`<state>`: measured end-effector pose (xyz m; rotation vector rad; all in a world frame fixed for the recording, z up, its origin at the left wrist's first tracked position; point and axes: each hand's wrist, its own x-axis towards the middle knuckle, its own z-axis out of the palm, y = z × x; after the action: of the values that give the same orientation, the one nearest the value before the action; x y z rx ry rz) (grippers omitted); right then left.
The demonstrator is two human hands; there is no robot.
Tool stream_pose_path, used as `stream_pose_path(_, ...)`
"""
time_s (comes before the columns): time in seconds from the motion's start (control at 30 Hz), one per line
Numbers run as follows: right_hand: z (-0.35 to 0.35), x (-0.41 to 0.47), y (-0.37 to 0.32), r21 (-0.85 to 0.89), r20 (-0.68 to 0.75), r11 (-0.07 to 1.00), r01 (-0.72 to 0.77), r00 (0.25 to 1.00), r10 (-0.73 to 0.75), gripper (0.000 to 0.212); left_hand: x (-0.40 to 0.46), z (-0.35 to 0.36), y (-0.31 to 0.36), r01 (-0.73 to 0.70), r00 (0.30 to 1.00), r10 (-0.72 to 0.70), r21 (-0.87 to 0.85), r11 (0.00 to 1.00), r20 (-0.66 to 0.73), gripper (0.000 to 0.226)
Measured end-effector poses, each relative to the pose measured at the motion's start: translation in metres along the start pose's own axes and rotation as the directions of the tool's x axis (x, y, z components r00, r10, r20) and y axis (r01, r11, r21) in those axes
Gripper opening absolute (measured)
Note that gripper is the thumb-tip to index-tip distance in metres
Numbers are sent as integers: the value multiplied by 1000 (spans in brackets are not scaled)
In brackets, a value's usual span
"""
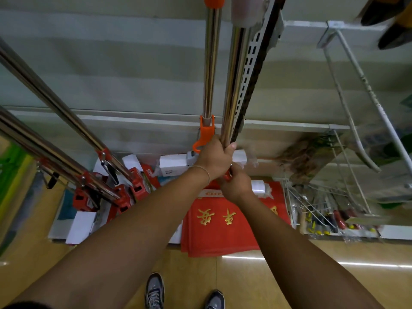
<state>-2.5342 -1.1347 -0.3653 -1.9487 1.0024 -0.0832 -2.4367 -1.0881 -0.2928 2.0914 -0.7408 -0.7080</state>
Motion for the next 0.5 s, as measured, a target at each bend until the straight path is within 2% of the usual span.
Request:
stream_pose_path(0.1, 9, 5, -13, 6, -12, 1000, -28, 1000, 28, 49, 5, -16, 0, -14, 996, 20, 62, 998, -82, 26)
stream_pose_path(0.17, 15, 8, -19, -5, -41, 999, -45, 998, 45, 54, 8, -28, 4, -25, 991, 37, 90, 996, -125, 29)
stream_pose_path(0.27, 16, 10, -31, -7, -80, 999, -50, 996, 49, 53, 15, -44, 10, -36, 988, 53, 116, 993, -142, 30)
stream_pose_path(0.5, 5, -1, -88, 129, -265, 977, 172, 955, -133, 35, 14, -79, 40, -158, 970, 192, 216, 964, -150, 35)
